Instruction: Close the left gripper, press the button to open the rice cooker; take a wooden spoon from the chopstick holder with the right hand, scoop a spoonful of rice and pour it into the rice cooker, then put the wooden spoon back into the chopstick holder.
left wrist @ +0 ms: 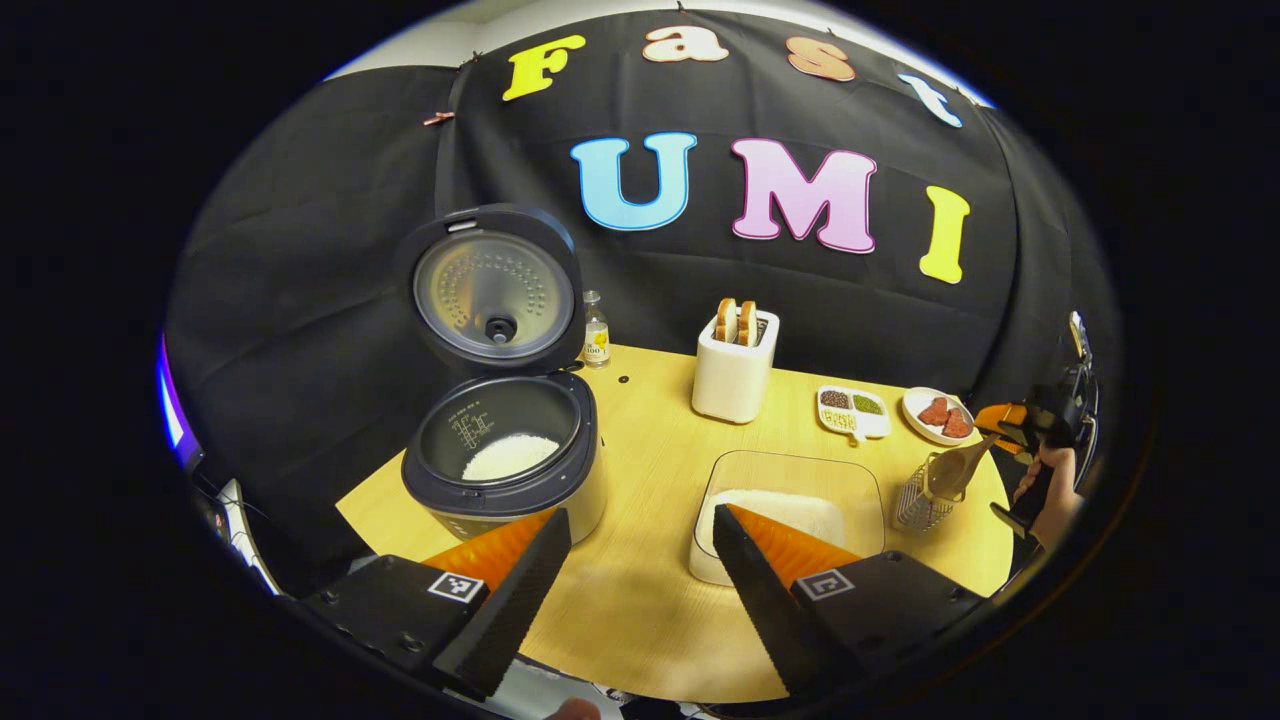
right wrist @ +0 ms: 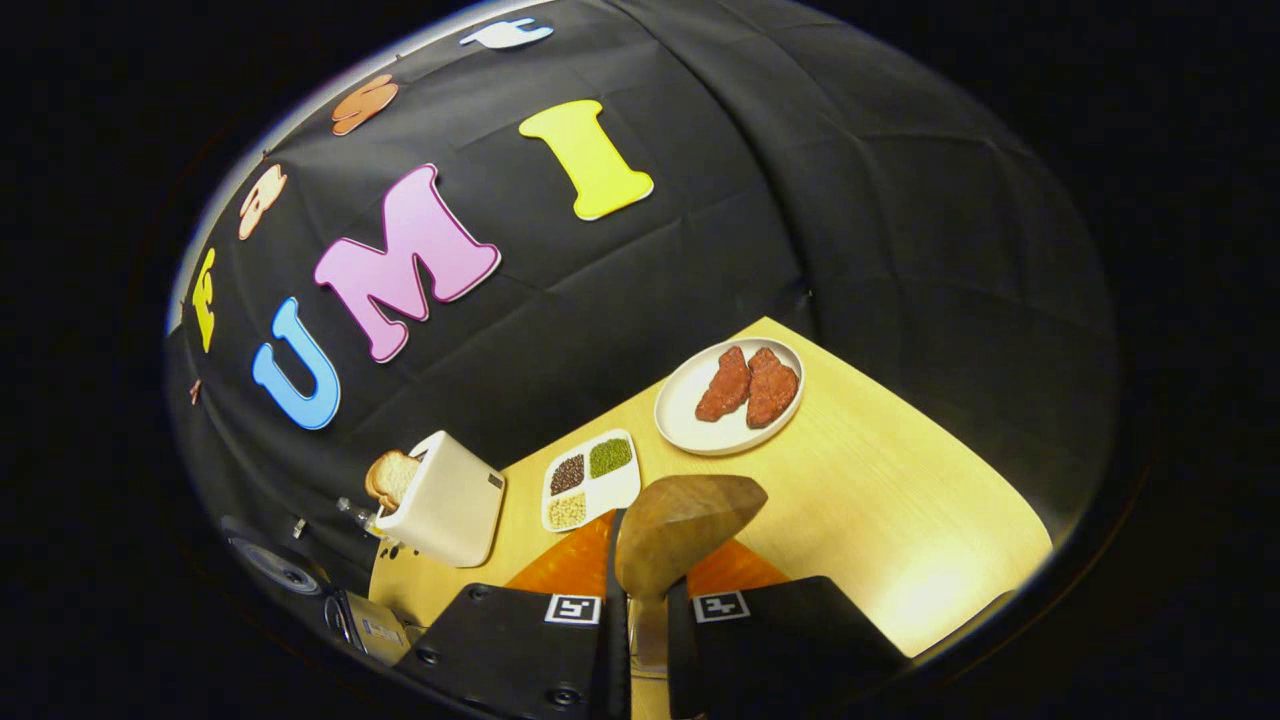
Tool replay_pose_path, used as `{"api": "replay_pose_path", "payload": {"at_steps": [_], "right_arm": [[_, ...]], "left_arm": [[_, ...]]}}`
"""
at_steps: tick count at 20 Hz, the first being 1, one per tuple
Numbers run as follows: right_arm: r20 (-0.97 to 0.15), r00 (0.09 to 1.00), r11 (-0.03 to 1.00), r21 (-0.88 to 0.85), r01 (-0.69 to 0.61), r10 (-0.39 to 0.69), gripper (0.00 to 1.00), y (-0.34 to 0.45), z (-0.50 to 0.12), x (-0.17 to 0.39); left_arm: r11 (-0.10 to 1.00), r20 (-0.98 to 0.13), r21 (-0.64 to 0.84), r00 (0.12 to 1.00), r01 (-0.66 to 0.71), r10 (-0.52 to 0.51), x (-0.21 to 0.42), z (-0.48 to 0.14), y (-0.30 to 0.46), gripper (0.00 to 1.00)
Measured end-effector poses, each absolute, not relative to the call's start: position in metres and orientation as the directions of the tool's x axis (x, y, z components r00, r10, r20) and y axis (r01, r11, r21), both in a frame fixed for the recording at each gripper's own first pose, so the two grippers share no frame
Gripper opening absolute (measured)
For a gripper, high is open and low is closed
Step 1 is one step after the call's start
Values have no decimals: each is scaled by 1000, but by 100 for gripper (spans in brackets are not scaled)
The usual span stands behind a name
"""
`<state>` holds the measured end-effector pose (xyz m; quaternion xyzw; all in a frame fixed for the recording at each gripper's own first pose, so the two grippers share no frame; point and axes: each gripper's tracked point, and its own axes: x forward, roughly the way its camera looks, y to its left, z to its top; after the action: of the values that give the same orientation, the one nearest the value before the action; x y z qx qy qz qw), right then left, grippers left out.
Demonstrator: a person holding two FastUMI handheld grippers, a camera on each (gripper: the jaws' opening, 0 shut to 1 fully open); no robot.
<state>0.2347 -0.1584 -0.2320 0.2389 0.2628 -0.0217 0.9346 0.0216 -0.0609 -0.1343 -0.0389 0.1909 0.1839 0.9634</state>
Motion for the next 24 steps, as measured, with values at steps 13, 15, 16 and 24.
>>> {"api": "replay_pose_path", "payload": {"at_steps": [13,15,16,24], "right_arm": [[-461,873,891,448,72,161,14,-77,-159,191],[-448,874,895,444,37,187,19,-52,-150,185],[-442,873,896,443,14,205,19,-38,-147,182],[-458,832,916,376,-137,312,19,56,-171,164]], "left_arm": [[896,-303,-83,868,-435,394,-32,-131,37,98],[887,-300,-107,865,-450,403,-44,-134,55,98],[882,-305,-112,861,-458,408,-50,-137,63,96],[871,-300,-105,850,-480,433,-78,-146,102,95]]}}
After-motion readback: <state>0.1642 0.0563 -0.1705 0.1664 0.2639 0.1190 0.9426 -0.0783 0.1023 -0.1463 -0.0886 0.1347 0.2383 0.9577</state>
